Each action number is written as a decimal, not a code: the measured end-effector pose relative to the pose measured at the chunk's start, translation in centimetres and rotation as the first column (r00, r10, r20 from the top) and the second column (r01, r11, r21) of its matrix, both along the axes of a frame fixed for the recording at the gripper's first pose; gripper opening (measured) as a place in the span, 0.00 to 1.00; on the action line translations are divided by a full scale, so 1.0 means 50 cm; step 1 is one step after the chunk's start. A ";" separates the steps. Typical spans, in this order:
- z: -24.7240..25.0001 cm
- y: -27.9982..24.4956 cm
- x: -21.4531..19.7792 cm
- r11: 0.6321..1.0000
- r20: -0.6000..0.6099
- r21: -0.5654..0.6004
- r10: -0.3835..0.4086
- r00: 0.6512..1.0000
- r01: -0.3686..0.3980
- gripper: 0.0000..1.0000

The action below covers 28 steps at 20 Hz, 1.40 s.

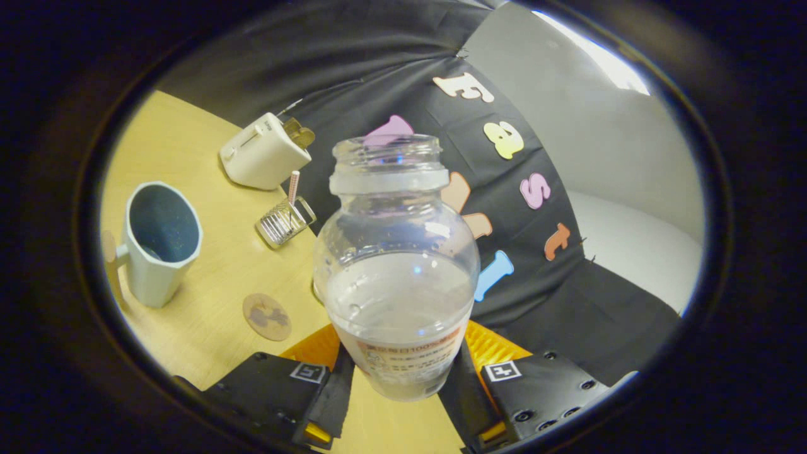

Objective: Take the bottle from table, then pour the juice into the cup, finally place the bottle on the coaster

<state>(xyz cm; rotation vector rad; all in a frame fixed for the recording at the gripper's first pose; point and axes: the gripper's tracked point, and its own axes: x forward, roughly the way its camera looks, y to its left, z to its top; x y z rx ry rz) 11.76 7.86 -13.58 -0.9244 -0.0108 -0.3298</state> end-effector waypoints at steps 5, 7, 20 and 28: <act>-0.014 0.010 0.015 0.993 -0.018 -0.118 -0.029 0.999 0.027 0.75; -0.023 0.009 0.025 0.986 -0.024 -0.163 -0.047 0.999 0.042 0.75; -0.053 0.044 0.041 0.897 -0.002 -0.440 -0.056 0.998 0.049 0.75; -0.045 0.056 0.047 0.849 0.027 -0.524 -0.056 0.998 0.062 0.75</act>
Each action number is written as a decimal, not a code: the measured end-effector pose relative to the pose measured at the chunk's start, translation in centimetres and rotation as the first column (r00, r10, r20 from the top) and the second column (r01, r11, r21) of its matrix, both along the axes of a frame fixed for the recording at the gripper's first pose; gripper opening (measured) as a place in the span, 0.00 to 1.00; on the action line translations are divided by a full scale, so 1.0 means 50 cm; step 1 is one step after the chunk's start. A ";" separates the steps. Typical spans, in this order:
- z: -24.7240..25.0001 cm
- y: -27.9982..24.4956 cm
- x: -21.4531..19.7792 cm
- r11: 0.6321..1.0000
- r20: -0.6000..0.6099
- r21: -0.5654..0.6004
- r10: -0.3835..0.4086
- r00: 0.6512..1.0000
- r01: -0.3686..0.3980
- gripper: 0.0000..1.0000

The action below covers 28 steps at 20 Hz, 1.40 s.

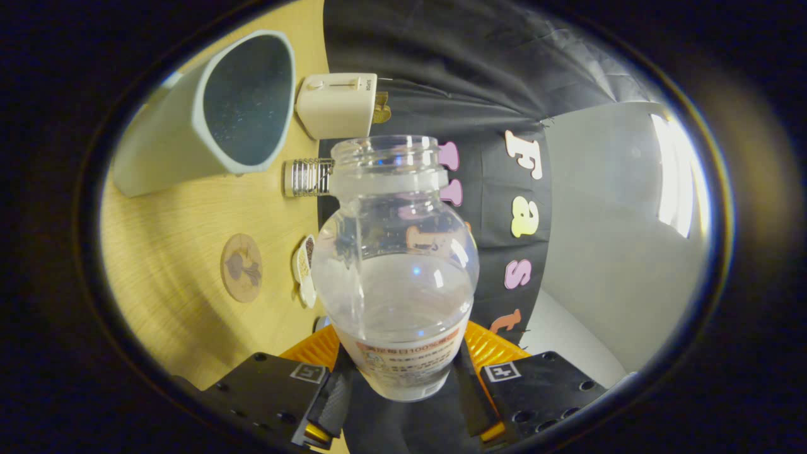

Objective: Take the bottle from table, then pour the juice into the cup, finally place the bottle on the coaster

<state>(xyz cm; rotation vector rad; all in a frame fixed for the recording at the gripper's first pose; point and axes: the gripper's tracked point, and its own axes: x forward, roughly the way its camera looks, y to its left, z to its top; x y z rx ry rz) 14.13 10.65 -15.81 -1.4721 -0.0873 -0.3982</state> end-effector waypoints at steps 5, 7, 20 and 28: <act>0.016 0.006 -0.001 0.999 0.023 -0.039 0.003 1.000 -0.002 0.75; 0.017 0.008 -0.004 0.999 0.023 -0.046 0.007 1.000 -0.006 0.75; 0.039 0.023 -0.005 0.992 0.056 -0.125 0.021 0.998 -0.013 0.75; 0.056 0.032 -0.006 0.986 0.088 -0.169 0.031 0.996 -0.016 0.75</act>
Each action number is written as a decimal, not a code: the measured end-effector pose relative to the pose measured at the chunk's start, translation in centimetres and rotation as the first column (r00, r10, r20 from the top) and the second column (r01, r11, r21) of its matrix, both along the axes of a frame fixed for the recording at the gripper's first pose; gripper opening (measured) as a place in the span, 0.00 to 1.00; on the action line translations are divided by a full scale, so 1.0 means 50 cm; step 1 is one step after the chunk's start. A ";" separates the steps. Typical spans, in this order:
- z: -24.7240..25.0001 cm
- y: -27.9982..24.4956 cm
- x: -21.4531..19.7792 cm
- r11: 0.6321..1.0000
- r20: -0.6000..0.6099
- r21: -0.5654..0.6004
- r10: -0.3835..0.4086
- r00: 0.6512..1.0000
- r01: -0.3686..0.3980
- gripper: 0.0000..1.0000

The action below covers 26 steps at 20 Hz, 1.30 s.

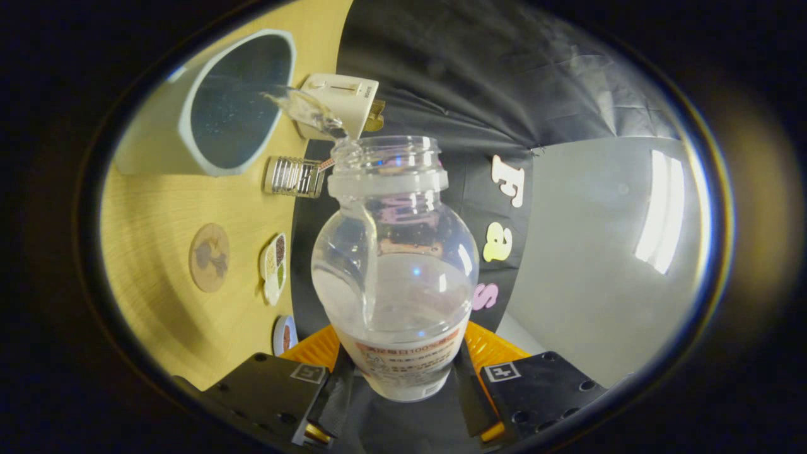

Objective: Take the bottle from table, then pour the juice into the cup, finally place the bottle on the coaster

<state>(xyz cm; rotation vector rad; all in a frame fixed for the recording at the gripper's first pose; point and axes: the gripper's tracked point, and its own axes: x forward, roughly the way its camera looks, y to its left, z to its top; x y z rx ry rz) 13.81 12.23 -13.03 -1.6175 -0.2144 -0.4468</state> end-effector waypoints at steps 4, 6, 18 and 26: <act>0.019 0.014 -0.010 0.998 0.034 -0.058 0.009 0.999 -0.007 0.75; 0.018 0.017 -0.013 0.998 0.036 -0.068 0.011 0.999 -0.009 0.75; 0.036 0.035 -0.001 0.992 0.041 -0.128 0.014 0.999 -0.008 0.75; 0.068 0.050 -0.013 0.982 0.073 -0.189 0.024 0.997 -0.009 0.75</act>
